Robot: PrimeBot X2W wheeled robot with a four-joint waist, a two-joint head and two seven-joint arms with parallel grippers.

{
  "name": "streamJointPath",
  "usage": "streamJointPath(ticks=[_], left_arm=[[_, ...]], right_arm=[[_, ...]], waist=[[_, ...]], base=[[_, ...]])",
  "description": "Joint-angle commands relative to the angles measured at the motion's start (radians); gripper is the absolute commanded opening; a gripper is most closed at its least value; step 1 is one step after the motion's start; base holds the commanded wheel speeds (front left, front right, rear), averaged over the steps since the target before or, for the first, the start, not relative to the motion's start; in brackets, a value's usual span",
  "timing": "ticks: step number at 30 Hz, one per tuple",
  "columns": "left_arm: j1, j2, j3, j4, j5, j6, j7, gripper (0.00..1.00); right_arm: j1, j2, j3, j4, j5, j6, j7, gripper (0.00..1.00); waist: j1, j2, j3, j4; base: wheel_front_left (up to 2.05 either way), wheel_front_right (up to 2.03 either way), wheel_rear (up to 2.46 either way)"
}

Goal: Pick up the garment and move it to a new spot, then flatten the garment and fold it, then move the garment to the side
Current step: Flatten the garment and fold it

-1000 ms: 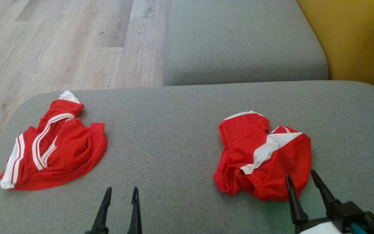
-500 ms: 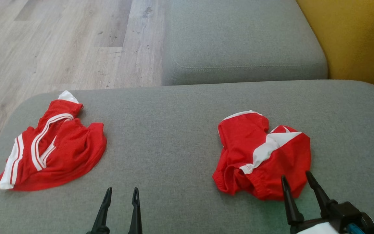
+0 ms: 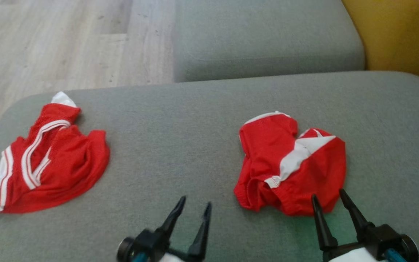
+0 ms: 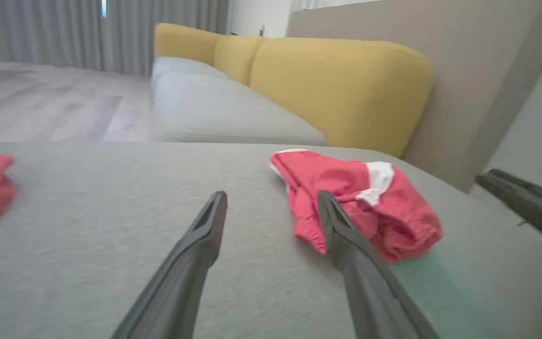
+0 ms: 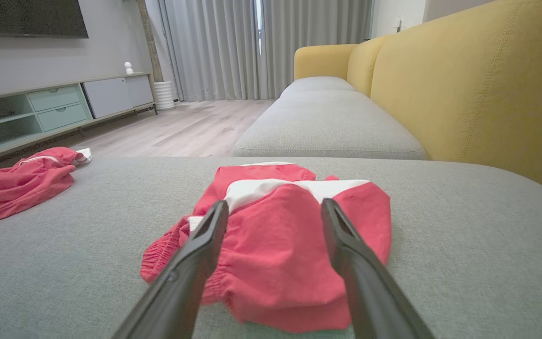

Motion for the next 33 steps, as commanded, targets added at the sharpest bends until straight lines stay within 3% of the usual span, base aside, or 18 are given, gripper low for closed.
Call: streamJointPath(ticks=[1, 6, 10, 17, 23, 33], left_arm=[[-0.088, -0.012, -0.009, -0.005, -0.055, -0.012, -0.003, 1.00], [-0.199, -0.012, -0.144, 0.034, -0.317, -0.063, 0.031, 1.00], [-0.277, -0.012, -0.233, 0.049, -0.494, -0.080, 0.043, 1.00], [-0.373, -0.012, -0.346, 0.139, -0.609, -0.090, 0.041, 1.00], [-0.445, -0.012, -0.425, 0.228, -0.690, -0.071, 0.043, 1.00], [-0.538, -0.012, -0.474, 0.303, -0.809, -0.065, 0.014, 1.00]], right_arm=[[-0.053, -0.007, 0.030, -0.034, -0.011, -0.001, -0.004, 1.00], [-0.068, -0.007, 0.035, -0.034, -0.027, -0.001, -0.004, 1.00], [-0.076, -0.008, 0.041, -0.039, -0.037, -0.001, -0.004, 1.00], [-0.094, -0.018, 0.068, -0.040, -0.032, -0.001, -0.004, 1.00], [-0.110, -0.019, 0.089, -0.048, -0.015, -0.001, -0.004, 1.00], [-0.133, -0.031, 0.109, -0.064, 0.033, -0.001, -0.004, 1.00]], waist=[[-0.0001, 0.0000, 0.022, -0.030], [-0.0001, 0.0000, 0.052, -0.095], [-0.0001, 0.0000, 0.071, -0.149], [-0.0001, 0.0000, 0.097, -0.217], [-0.0001, 0.0000, 0.131, -0.253], [-0.0001, 0.0000, 0.168, -0.285]], base=[[0.00, 0.00, 0.00], [0.00, 0.00, 0.00], [0.00, 0.00, 0.00], [0.00, 0.00, 0.00], [0.00, 0.00, 0.00], [0.00, 0.00, 0.00]])
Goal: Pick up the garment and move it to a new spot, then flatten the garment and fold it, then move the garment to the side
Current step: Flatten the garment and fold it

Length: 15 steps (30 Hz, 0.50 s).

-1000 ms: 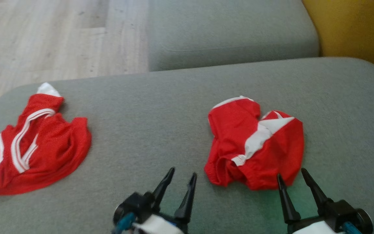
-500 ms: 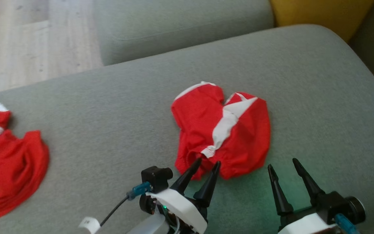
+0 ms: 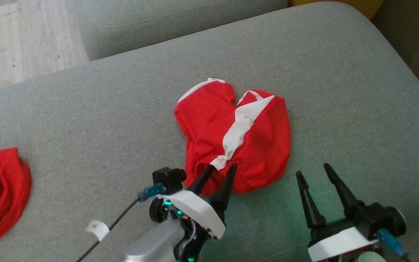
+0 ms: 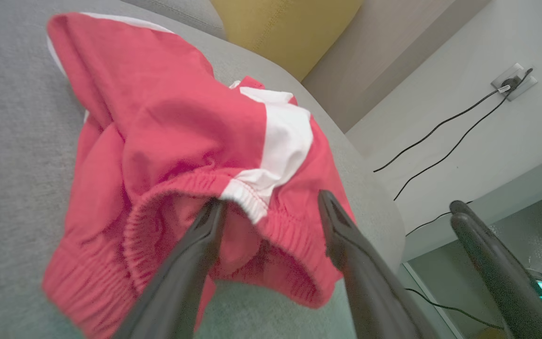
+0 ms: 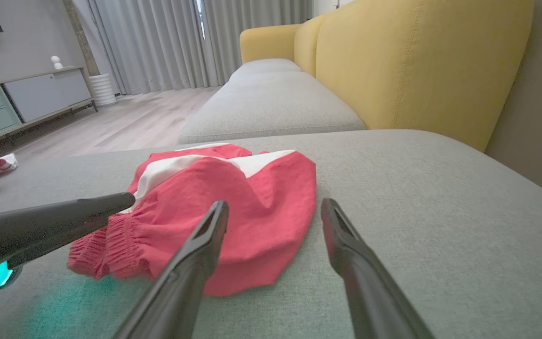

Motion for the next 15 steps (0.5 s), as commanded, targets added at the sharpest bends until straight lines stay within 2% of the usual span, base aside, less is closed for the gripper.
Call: streamJointPath(ticks=[1, 5, 6, 7, 8, 9, 15], left_arm=[[-0.052, -0.004, 0.016, -0.011, -0.013, 0.001, -0.017, 1.00], [-0.072, -0.004, 0.004, 0.008, -0.043, -0.001, -0.027, 1.00], [-0.076, -0.004, 0.001, 0.012, -0.050, -0.001, -0.029, 0.96], [-0.080, -0.004, -0.001, 0.017, -0.057, -0.001, -0.031, 0.67], [-0.083, -0.004, -0.004, 0.021, -0.062, -0.001, -0.032, 0.41], [-0.086, -0.004, -0.008, 0.025, -0.066, -0.001, -0.033, 0.01], [-0.118, -0.005, -0.022, 0.042, -0.054, -0.003, -0.037, 0.00]], right_arm=[[-0.037, -0.009, 0.012, -0.040, 0.008, -0.001, -0.004, 1.00], [-0.035, -0.004, -0.009, -0.056, 0.013, -0.001, -0.004, 1.00], [-0.035, -0.004, -0.011, -0.056, 0.009, -0.001, -0.004, 1.00], [-0.034, -0.003, -0.012, -0.056, 0.005, -0.001, -0.004, 1.00], [-0.034, -0.002, -0.013, -0.055, 0.003, -0.001, -0.004, 1.00], [-0.033, -0.001, -0.013, -0.054, -0.001, -0.001, -0.004, 1.00], [-0.031, 0.005, -0.025, -0.051, -0.002, -0.001, -0.004, 1.00]], waist=[[-0.0001, 0.0000, 0.002, -0.003], [-0.0001, 0.0000, 0.001, -0.007], [-0.0001, 0.0000, 0.001, -0.008], [-0.0001, 0.0000, 0.000, -0.008], [-0.0001, 0.0000, 0.000, -0.009], [-0.0001, 0.0000, 0.000, -0.010], [-0.0001, 0.0000, -0.006, -0.021]], base=[[0.00, 0.00, 0.00], [0.00, 0.00, 0.00], [0.00, 0.00, 0.00], [0.00, 0.00, 0.00], [0.00, 0.00, 0.00], [0.00, 0.00, 0.00], [0.00, 0.00, 0.00]])
